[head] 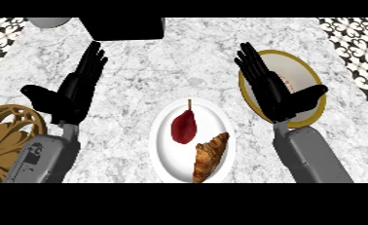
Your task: Pick the pear from the plate and place it in the bowl
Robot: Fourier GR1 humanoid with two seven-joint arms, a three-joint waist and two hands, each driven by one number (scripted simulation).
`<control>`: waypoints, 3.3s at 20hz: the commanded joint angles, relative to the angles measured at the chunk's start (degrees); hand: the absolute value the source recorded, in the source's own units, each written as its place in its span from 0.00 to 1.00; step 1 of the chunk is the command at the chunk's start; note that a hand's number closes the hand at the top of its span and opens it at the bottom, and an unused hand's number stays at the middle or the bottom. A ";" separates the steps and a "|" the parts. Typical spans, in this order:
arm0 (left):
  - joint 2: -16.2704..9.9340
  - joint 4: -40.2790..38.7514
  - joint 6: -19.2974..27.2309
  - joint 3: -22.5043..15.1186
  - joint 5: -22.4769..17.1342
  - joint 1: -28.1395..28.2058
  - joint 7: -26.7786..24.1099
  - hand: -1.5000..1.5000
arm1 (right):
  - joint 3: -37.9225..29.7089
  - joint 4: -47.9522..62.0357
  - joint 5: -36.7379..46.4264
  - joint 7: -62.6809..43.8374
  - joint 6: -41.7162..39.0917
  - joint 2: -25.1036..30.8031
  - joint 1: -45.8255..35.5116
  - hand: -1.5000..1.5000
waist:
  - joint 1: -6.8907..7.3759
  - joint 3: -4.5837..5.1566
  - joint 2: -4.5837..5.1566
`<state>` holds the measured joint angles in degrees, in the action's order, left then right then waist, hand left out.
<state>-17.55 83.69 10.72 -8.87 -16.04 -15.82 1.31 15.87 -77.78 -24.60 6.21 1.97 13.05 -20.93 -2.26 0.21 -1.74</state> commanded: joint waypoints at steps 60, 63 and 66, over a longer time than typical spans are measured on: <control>1.24 5.58 1.87 6.68 21.14 4.02 6.13 0.50 | 11.86 15.21 52.75 -20.23 -23.18 -8.56 -14.36 0.00 | 2.53 -0.21 1.78; -0.36 7.05 -1.15 8.38 19.95 2.40 9.46 0.50 | 12.63 13.48 54.93 -16.92 -22.10 -7.51 -9.30 0.00 | 2.35 -0.21 1.74; 0.26 5.71 -1.55 8.84 21.33 0.69 9.14 0.50 | 9.82 21.08 57.26 -17.36 -21.91 -12.47 -15.94 0.00 | 2.52 -0.21 1.78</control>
<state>-17.41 90.25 10.80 -1.34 4.88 -13.72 10.07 27.21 -60.18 29.79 -11.27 -19.53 3.62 -34.88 0.30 0.01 -0.02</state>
